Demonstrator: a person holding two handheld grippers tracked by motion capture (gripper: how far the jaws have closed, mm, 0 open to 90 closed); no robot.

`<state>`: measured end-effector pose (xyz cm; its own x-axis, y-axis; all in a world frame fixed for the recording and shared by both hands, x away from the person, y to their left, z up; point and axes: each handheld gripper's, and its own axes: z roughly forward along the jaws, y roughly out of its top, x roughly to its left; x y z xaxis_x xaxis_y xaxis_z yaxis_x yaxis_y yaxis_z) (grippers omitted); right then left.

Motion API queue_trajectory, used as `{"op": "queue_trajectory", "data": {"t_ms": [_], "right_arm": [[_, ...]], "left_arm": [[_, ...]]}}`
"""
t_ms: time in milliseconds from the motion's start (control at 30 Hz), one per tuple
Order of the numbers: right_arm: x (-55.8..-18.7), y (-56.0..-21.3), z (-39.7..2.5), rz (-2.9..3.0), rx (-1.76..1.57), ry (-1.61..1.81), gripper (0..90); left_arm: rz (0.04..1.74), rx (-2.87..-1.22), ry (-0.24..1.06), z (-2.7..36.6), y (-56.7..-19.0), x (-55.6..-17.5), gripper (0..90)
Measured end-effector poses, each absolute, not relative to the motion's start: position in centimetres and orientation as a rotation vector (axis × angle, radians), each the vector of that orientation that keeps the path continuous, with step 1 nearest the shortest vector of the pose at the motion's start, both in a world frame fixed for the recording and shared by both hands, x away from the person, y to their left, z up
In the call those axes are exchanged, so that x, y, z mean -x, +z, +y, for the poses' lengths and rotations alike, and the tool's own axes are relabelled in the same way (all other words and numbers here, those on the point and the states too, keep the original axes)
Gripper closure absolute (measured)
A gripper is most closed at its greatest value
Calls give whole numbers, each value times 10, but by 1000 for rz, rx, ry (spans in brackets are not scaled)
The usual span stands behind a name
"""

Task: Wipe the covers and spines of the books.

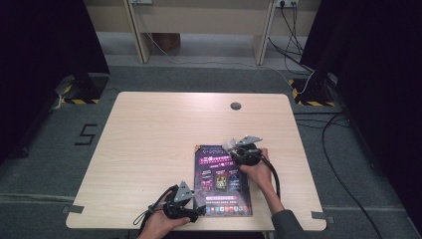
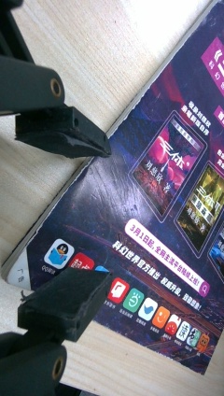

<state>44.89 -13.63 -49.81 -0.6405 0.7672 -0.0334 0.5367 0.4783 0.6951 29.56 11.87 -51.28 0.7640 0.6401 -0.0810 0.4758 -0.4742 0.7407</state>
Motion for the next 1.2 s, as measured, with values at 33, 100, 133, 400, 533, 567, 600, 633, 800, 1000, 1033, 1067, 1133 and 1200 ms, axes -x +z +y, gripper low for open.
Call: {"op": "queue_trajectory", "data": {"t_ms": [33,100,133,400,533,567,600,633,800,1000,1033,1067,1133,1200], "right_arm": [[-447,-498,-131,2408,-1081,962,722],[-443,-499,-119,2440,-1044,986,722],[-442,-499,-114,2450,-1016,973,722],[-457,-499,-132,2357,-1091,909,731],[-466,-500,-154,2292,-1185,904,733],[-466,-499,-155,2290,-1183,897,732],[-466,-499,-155,2291,-1180,893,729],[-465,-499,-153,2289,-1174,883,723],[-457,-499,-139,2328,-1117,883,723],[-444,-500,-111,2435,-992,953,716],[-443,-500,-108,2436,-983,944,717],[-444,-499,-107,2438,-978,939,720],[-447,-500,-112,2431,-1008,954,731],[-452,-500,-120,2395,-1042,936,732]], "left_arm": [[831,-2160,264,119,-513,-296,320],[831,-2160,267,119,-513,-295,320],[830,-2160,269,119,-513,-295,320],[832,-2160,284,118,-513,-294,303],[841,-2159,282,118,-513,-295,285],[840,-2158,282,118,-513,-295,285],[839,-2158,284,118,-513,-295,285],[838,-2158,285,118,-513,-295,285],[838,-2160,285,118,-513,-295,285],[837,-2160,286,118,-513,-295,285],[837,-2161,287,118,-513,-295,285],[836,-2161,288,118,-513,-295,285],[833,-2160,291,118,-513,-294,285],[834,-2160,291,118,-513,-294,285]]}}
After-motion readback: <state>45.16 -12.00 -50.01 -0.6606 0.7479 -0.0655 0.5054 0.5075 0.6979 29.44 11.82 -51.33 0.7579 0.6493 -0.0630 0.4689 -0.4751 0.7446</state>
